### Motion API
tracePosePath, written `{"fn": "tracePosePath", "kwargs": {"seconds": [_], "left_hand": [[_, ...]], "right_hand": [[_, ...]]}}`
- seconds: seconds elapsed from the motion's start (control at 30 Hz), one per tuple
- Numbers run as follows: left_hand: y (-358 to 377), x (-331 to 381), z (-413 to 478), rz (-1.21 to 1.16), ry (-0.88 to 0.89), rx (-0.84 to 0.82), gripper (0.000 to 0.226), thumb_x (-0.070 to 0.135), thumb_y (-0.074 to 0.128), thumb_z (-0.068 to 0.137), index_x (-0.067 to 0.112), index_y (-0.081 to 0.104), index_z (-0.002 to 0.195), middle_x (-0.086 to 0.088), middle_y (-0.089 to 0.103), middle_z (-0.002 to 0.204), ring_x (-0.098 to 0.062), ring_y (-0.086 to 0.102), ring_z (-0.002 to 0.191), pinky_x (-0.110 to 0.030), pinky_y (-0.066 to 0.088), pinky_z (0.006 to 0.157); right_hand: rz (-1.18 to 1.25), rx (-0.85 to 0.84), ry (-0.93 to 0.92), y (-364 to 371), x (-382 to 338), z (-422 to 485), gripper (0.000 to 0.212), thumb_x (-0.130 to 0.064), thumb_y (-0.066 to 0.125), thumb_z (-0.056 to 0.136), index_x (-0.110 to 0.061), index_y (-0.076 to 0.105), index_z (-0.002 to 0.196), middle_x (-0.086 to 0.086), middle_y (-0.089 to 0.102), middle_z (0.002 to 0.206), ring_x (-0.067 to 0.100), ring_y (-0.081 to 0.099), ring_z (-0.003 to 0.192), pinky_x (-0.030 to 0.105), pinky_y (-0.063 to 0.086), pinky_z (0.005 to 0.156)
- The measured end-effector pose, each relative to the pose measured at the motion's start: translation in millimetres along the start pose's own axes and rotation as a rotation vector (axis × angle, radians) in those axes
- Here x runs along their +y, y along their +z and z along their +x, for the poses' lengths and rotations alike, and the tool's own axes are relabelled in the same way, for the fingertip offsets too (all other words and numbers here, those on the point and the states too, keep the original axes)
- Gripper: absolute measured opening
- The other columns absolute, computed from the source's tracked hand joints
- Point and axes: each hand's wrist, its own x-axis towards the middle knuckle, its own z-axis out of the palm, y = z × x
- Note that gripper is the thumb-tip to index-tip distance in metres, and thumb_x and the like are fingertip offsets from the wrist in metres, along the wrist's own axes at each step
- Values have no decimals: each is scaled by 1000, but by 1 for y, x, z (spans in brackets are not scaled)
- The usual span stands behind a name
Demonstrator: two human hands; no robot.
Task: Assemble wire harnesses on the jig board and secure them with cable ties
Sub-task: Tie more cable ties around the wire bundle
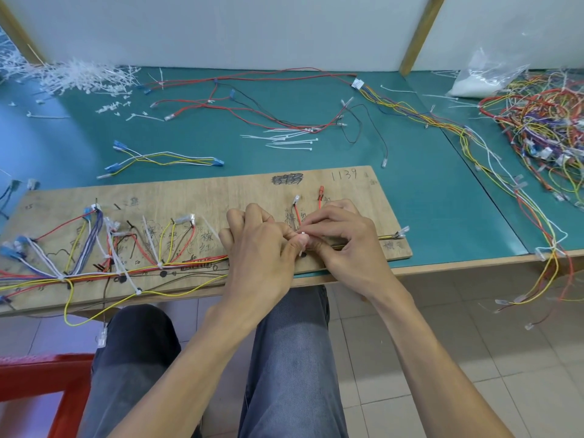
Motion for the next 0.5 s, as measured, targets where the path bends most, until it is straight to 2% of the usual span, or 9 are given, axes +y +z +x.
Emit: {"fn": "tracePosePath", "kwargs": {"seconds": [0.17, 0.33, 0.4, 0.5], "left_hand": [[-1, -1, 0, 3, -61, 3, 21, 56, 63, 95, 40, 75, 88, 9, 40, 99, -20, 30, 108, -33, 16, 81], [-5, -5, 6, -33, -127, -53, 22, 58, 65, 94, 40, 76, 86, 8, 44, 99, -22, 32, 112, -32, 16, 81], [-6, -5, 9, -25, -135, -88, 22, 58, 65, 94, 40, 75, 86, 7, 45, 101, -23, 33, 114, -33, 19, 84], [-9, -5, 11, -72, -147, -119, 22, 60, 68, 92, 42, 74, 80, 8, 46, 100, -22, 32, 115, -32, 15, 82]], "right_hand": [[-59, 16, -54, 4, 1, -3, 5, -10, 85, 90, -11, 85, 94, -3, 75, 96, 29, 58, 106, 43, 50, 91], [-101, 2, -129, 4, 1, -7, 14, -20, 85, 89, -11, 84, 99, -4, 71, 100, 25, 55, 111, 39, 48, 95], [-107, 9, -129, 5, 1, -7, 16, -23, 87, 88, -11, 84, 99, -5, 72, 100, 27, 55, 111, 39, 48, 96], [-112, 16, -106, 6, 1, -6, 18, -24, 89, 87, -11, 85, 99, -5, 73, 101, 28, 55, 112, 40, 48, 96]]}}
